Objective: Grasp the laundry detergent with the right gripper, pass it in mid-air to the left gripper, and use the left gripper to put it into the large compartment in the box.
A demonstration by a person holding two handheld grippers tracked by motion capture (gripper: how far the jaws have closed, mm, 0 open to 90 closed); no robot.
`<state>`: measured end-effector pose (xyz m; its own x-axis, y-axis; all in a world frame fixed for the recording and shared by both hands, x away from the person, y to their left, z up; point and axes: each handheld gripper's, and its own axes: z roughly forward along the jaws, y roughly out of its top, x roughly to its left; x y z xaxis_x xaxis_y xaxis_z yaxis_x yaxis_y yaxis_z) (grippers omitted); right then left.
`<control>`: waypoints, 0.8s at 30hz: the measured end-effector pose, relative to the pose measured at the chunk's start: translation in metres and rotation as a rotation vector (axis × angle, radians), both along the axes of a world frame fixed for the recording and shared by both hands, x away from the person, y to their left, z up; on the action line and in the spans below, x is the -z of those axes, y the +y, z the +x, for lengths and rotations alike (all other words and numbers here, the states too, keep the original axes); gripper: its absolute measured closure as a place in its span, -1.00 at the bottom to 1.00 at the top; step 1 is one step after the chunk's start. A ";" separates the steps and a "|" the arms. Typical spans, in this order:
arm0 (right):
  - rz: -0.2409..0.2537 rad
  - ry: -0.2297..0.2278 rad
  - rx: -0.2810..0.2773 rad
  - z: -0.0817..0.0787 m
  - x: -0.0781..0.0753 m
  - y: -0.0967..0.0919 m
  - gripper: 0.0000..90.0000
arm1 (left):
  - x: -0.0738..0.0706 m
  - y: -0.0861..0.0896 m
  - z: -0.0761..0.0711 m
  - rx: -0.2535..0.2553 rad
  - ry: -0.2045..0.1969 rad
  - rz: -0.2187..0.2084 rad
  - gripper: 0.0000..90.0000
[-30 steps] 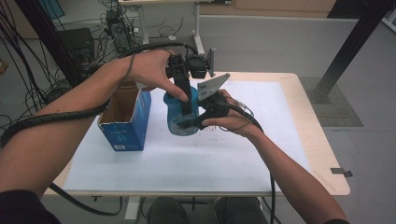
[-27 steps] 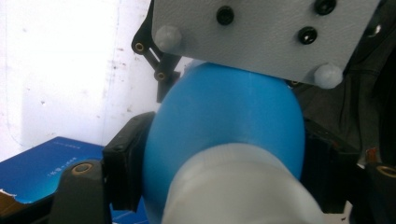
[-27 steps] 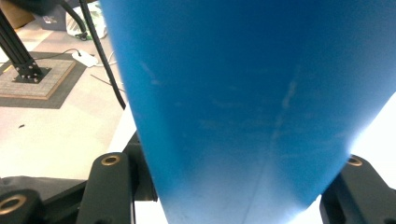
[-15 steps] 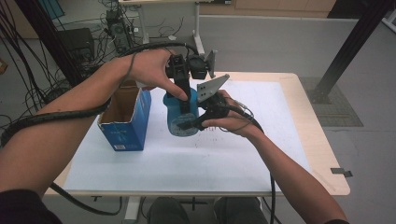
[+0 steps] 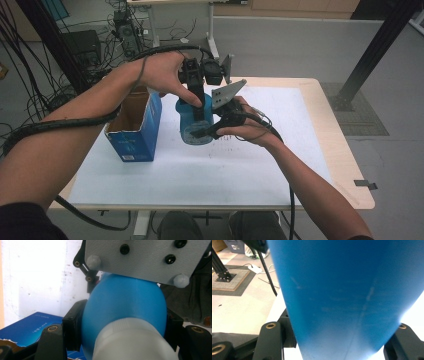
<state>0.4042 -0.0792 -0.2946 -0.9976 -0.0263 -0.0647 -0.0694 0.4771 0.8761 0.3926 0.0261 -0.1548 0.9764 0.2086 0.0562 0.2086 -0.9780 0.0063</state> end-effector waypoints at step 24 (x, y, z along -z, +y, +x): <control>-0.007 0.005 0.004 0.001 0.002 0.000 -0.08 | 0.002 -0.001 0.000 0.011 -0.005 0.010 -0.19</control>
